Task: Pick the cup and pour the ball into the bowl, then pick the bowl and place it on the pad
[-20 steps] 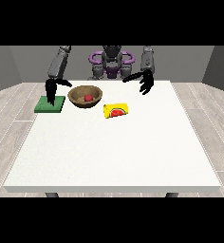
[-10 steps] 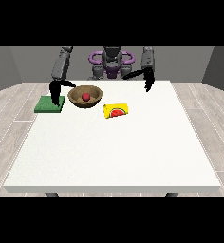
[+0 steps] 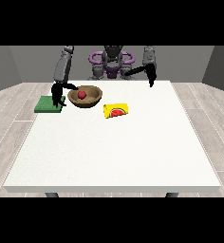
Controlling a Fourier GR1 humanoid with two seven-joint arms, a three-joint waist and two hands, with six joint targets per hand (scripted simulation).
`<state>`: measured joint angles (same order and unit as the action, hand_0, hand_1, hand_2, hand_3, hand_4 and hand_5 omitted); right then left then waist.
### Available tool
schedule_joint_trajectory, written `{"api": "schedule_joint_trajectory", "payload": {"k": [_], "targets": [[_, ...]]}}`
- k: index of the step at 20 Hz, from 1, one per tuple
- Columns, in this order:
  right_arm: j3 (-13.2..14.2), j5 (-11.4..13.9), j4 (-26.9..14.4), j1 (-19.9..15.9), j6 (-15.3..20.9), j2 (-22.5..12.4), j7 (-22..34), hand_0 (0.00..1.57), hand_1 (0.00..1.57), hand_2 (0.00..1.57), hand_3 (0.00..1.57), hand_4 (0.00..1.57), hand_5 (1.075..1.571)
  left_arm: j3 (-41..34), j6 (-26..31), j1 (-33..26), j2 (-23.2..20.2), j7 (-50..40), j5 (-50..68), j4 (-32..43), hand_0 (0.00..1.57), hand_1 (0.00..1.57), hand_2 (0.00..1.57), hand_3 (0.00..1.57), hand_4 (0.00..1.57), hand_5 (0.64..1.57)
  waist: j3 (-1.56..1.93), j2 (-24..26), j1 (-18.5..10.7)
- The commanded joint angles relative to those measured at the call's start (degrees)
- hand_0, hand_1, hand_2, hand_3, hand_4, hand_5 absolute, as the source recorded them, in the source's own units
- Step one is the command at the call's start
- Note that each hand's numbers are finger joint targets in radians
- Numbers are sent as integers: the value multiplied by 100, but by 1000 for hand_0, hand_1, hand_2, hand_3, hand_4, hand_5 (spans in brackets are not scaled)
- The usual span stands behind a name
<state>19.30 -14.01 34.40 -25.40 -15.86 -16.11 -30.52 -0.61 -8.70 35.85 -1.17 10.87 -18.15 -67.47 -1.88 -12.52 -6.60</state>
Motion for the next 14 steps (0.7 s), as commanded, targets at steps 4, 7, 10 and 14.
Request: {"api": "schedule_joint_trajectory", "payload": {"k": [4,7,10,14], "targets": [[-43,-180,-153,-456,249,402,787,0,0,0,0,357,1545,-184,203,53,-175,-167,169,100,0,0,0,0,0,1563,188,175,-131],[-380,-51,103,-510,496,671,1454,0,0,0,0,374,1551,-340,128,-422,-216,64,223,529,0,0,0,0,0,1563,185,690,291],[-377,31,-202,-173,703,1005,716,0,0,0,0,366,1547,-364,605,-367,-493,-108,424,133,0,0,0,0,0,1564,190,544,92],[-451,438,-575,-207,1431,586,1129,1570,1570,1571,823,656,1570,-224,385,-174,-348,133,282,-52,0,0,0,0,0,1567,186,10,-246]]}}
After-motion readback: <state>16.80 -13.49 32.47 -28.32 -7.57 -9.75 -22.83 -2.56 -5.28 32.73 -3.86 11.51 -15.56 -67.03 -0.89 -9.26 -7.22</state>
